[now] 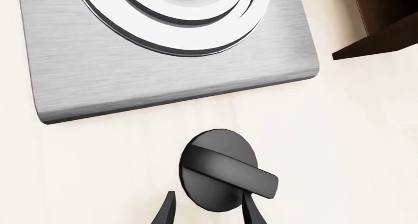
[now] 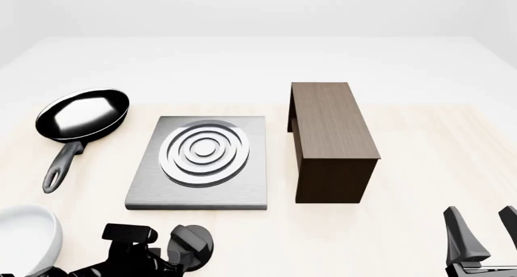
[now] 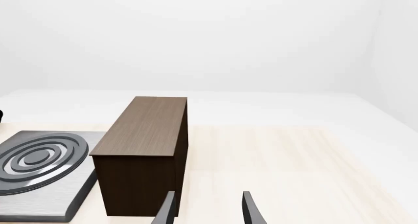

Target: Turn on the stove.

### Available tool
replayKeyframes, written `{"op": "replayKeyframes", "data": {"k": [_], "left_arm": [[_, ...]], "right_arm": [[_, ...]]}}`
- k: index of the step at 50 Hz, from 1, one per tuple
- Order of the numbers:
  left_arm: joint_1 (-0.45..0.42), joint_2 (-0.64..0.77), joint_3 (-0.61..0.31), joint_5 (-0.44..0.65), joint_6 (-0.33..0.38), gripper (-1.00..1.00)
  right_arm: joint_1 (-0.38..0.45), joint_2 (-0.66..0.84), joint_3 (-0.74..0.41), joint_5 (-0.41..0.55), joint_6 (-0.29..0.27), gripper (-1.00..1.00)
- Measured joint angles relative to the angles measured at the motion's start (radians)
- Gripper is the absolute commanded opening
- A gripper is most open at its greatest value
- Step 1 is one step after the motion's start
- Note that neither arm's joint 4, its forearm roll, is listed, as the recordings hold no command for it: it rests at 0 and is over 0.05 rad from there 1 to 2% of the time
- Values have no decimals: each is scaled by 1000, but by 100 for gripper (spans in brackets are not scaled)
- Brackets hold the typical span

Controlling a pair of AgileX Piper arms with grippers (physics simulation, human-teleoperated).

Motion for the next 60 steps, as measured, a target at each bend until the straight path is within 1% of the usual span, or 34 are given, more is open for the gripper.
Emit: {"op": "replayKeyframes", "data": {"k": [21,29,38,48,55,60], "left_arm": [[6,11,25,-30,-2,100],[24,-22,34,-5,11,100],[62,-103,46,65,31,100],[123,-229,45,184,60,100],[181,-323,32,278,100,100],[232,-388,6,352,137,100]], "right_arm": [[0,0,0,0,0,100],[0,0,0,0,0,100],[0,0,0,0,0,100],[0,0,0,0,0,100],[0,0,0,0,0,100],[0,0,0,0,0,100]]}}
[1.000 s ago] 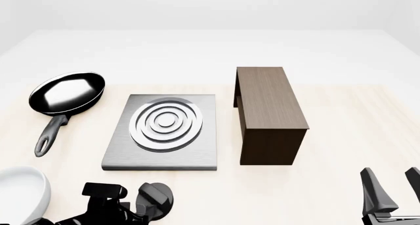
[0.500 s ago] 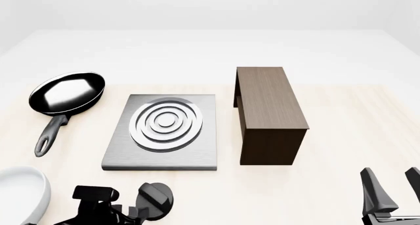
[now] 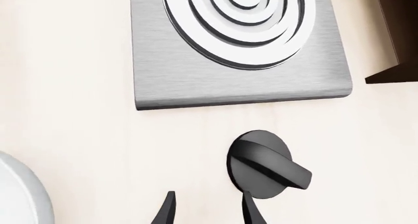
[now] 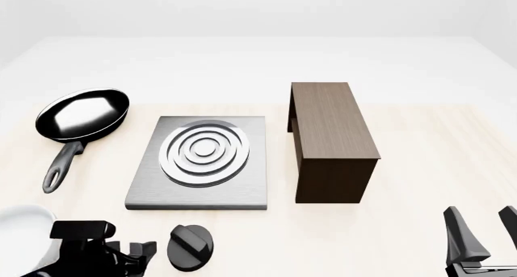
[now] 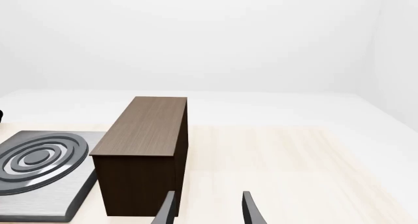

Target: Turn on the stove.

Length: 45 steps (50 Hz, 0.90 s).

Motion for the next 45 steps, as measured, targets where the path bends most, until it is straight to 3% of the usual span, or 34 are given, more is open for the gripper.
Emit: {"op": "replayKeyframes", "data": {"k": [20,45], "left_arm": [[132,-118,-134,181,99,100],[234,-193,-296,296,167,100]], "right_arm": [[0,0,0,0,0,100],[0,0,0,0,0,100]]}}
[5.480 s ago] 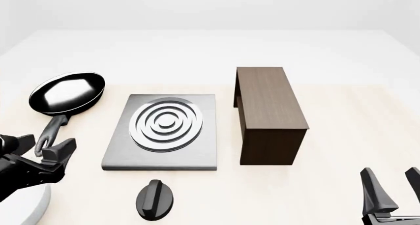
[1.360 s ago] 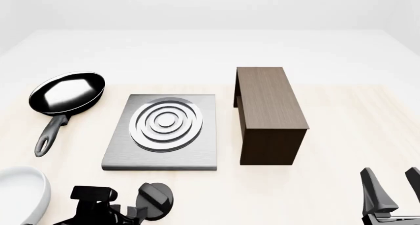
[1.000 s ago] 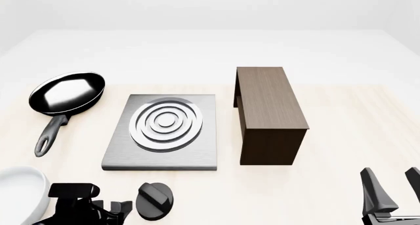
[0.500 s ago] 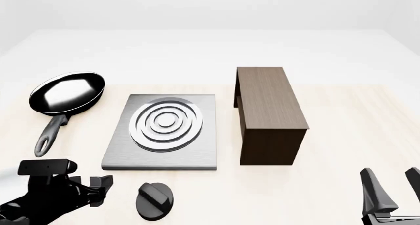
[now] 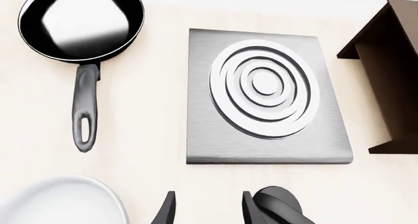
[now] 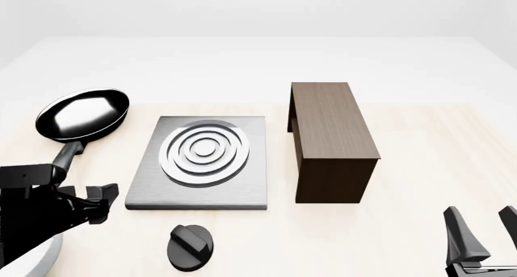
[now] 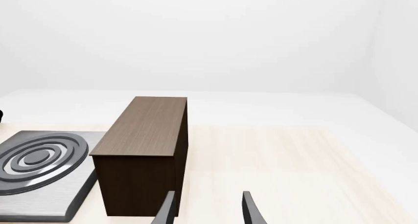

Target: Turn on the stove.

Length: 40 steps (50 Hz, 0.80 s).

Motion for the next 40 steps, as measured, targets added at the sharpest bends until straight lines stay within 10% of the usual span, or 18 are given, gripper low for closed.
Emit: {"op": "replayKeyframes", "data": {"k": [40], "left_arm": [[105,-40,-140,98,48,100]], "right_arm": [[0,0,0,0,0,100]]}}
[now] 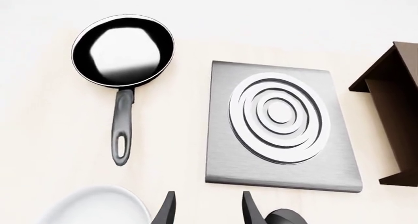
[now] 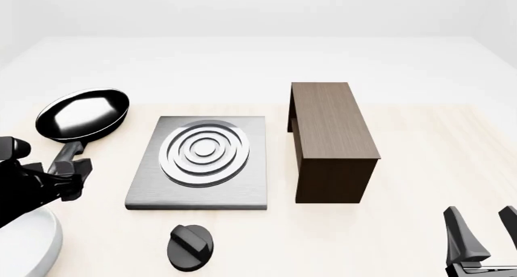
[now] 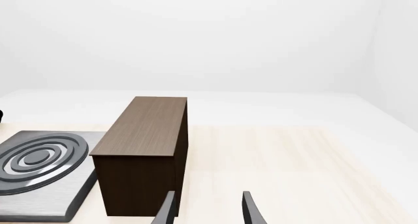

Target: Turn on the stove.

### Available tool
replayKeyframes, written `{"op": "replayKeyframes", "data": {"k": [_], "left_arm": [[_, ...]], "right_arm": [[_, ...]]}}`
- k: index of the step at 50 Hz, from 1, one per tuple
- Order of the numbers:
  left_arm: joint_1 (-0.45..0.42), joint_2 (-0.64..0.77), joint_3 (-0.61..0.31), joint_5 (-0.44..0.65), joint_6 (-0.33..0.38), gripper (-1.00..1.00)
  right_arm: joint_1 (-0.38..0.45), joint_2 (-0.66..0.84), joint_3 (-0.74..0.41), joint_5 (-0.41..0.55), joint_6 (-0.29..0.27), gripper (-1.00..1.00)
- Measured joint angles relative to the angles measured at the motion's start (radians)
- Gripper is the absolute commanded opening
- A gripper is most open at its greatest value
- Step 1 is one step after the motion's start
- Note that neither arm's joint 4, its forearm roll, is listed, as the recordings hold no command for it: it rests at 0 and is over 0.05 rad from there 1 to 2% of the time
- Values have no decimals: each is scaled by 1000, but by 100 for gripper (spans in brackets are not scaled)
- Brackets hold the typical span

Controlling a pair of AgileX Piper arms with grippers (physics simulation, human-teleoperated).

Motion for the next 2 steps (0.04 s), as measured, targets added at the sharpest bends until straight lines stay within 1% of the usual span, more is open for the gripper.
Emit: {"op": "replayKeyframes", "data": {"k": [2], "left_arm": [[3,-1,-6,3,0,100]], "right_arm": [[0,0,0,0,0,100]]}}
